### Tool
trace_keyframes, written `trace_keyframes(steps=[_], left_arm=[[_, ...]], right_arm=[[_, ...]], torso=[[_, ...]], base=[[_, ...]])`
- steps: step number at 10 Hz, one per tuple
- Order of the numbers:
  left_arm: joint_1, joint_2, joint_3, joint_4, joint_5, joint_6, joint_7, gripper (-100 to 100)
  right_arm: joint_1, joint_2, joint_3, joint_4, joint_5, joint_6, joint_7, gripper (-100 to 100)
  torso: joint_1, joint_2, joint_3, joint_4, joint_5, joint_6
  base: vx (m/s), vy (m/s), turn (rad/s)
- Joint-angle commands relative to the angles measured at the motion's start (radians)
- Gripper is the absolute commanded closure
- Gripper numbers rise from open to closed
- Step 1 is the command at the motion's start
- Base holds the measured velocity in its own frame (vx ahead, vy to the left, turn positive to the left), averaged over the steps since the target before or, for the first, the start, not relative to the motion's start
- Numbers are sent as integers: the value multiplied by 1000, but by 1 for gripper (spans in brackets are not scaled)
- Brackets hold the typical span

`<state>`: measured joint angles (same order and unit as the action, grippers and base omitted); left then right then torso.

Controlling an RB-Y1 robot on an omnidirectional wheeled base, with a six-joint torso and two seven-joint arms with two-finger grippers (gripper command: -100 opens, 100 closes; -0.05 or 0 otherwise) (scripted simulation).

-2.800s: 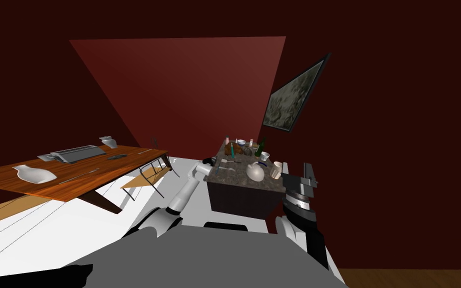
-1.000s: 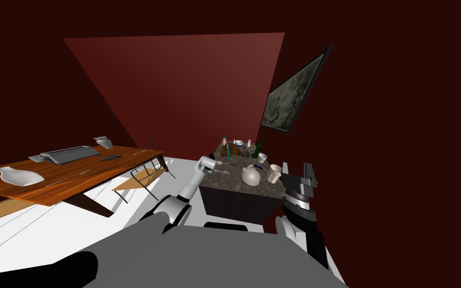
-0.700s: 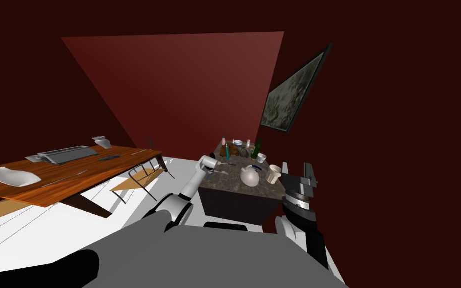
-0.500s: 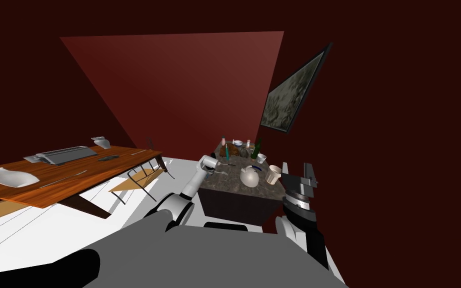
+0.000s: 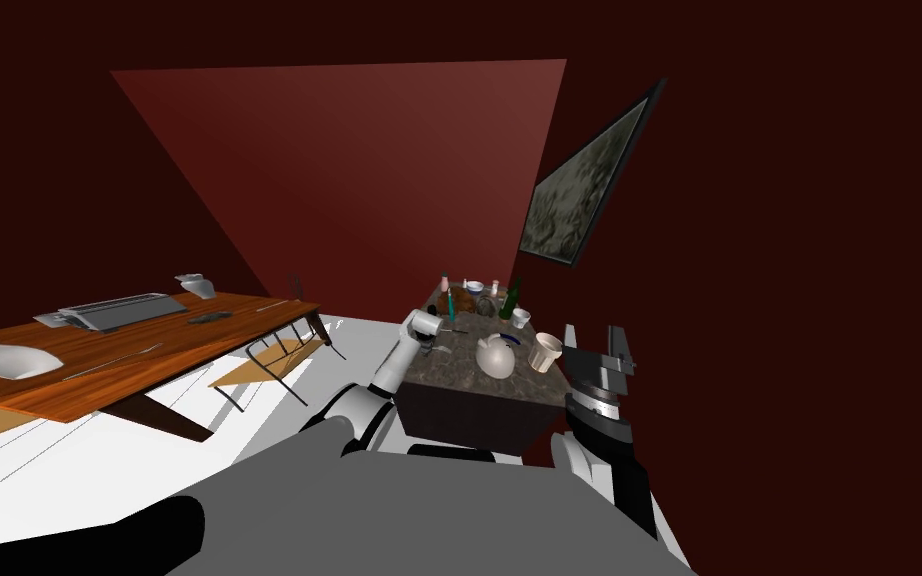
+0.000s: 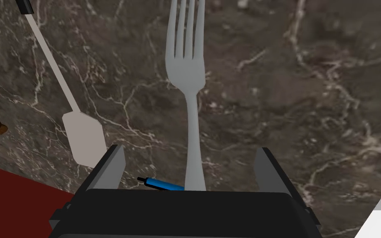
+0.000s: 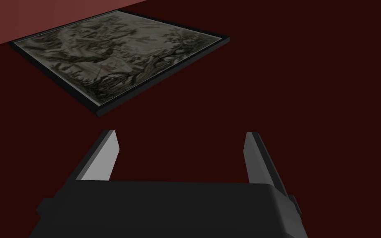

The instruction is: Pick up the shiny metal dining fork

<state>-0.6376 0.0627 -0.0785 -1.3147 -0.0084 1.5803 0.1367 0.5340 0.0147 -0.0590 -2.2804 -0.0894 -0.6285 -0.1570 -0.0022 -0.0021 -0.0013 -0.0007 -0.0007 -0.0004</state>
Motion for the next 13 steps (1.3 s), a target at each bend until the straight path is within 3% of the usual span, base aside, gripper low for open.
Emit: trace_keyframes(steps=[1,2,3,6,7,8,12,13], left_arm=[[0,0,0,0,0,0,0,-100],[-1,-2,0,1,0,3,1,0],[8,-1,1,22,-2,-28,-2,-100],[22,-1,2,55,-4,-74,-5,-100],[17,-2,2,51,-4,-63,-3,-100],[17,-2,2,53,-4,-67,-3,100],[18,-2,2,53,-4,-66,-2,100],[18,-2,2,53,-4,-66,-2,0]], right_arm=[[0,0,0,0,0,0,0,0],[0,0,0,0,0,0,0,0],[0,0,0,0,0,0,0,0],[0,0,0,0,0,0,0,0],[0,0,0,0,0,0,0,0],[0,0,0,0,0,0,0,0],[0,0,0,0,0,0,0,0],[0,0,0,0,0,0,0,0]], torso=[[0,0,0,0,0,0],[1,1,1,0,0,0],[2,2,1,0,1,0],[3,1,0,0,1,0],[2,1,0,0,1,0],[3,1,1,0,1,0],[3,2,1,1,1,0],[3,2,1,1,1,0]], base=[[14,-16,-1],[0,0,0],[15,-4,-6],[23,-7,-4],[10,-4,1],[0,0,0],[0,0,0],[0,0,0]])
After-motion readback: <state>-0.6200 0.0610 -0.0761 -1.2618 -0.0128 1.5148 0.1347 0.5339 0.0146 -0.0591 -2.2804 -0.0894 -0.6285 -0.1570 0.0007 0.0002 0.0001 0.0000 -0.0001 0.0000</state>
